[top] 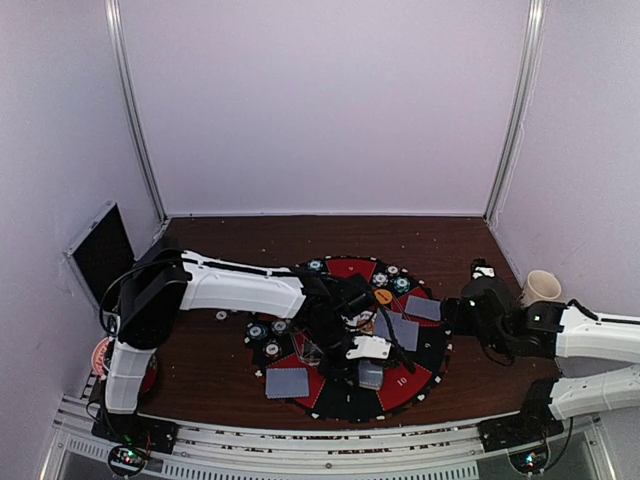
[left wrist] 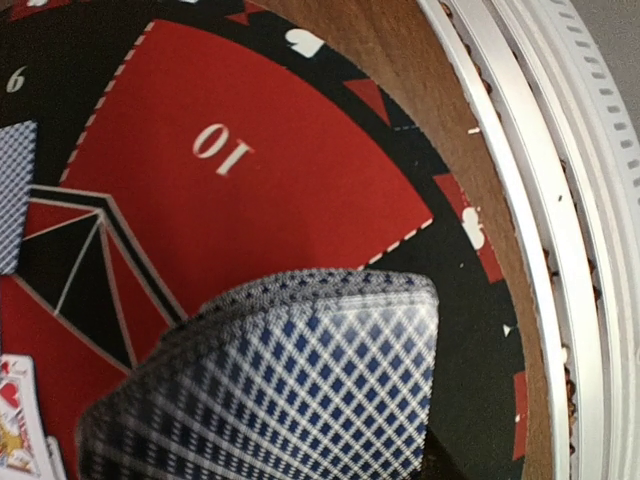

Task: Distribute texas hold em gaming equipment
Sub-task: Place the poker card on the poker table mat.

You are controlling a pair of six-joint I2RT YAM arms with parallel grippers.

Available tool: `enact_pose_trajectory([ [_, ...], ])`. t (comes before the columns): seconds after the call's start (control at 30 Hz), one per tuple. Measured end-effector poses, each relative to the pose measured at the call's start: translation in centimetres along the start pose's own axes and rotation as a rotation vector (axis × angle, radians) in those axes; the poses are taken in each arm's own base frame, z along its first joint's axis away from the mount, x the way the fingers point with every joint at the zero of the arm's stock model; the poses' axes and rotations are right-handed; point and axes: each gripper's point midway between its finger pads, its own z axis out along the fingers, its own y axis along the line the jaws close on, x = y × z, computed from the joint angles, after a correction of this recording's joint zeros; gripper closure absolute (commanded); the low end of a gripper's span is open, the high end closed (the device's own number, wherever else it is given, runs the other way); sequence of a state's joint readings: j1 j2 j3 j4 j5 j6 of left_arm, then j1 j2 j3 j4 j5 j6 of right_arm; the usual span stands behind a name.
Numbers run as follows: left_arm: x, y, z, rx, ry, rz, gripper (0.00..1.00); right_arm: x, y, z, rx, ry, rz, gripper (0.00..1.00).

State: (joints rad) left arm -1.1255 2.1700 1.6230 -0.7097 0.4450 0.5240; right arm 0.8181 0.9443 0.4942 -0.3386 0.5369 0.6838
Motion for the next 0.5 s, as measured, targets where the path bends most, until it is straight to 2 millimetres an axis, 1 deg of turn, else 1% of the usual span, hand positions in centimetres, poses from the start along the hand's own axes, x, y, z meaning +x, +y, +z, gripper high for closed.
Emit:
enact_pose_trajectory([
  [0.1,-0.4,-0.8,1.9,0.036,0.023,-0.002,0.60,-0.1,-0.1,-0.2,-0.007,-0.008,0.008,0.08],
  [0.23,-1.6,-1.0,2.3,0.043,0.010,-0.002,0.58,-0.6,-0.1,-0.6,-0.026,-0.029,0.026,0.08],
  [0.33,-1.9,-1.3,2.7,0.057,0.008,-0.008,0.55,-1.1,0.0,-0.9,-0.040,-0.047,0.042,0.08],
  [0.5,-2.6,-1.8,3.3,0.071,0.006,-0.004,0.55,-1.0,0.0,-0.9,-0.045,-0.047,0.043,0.08],
])
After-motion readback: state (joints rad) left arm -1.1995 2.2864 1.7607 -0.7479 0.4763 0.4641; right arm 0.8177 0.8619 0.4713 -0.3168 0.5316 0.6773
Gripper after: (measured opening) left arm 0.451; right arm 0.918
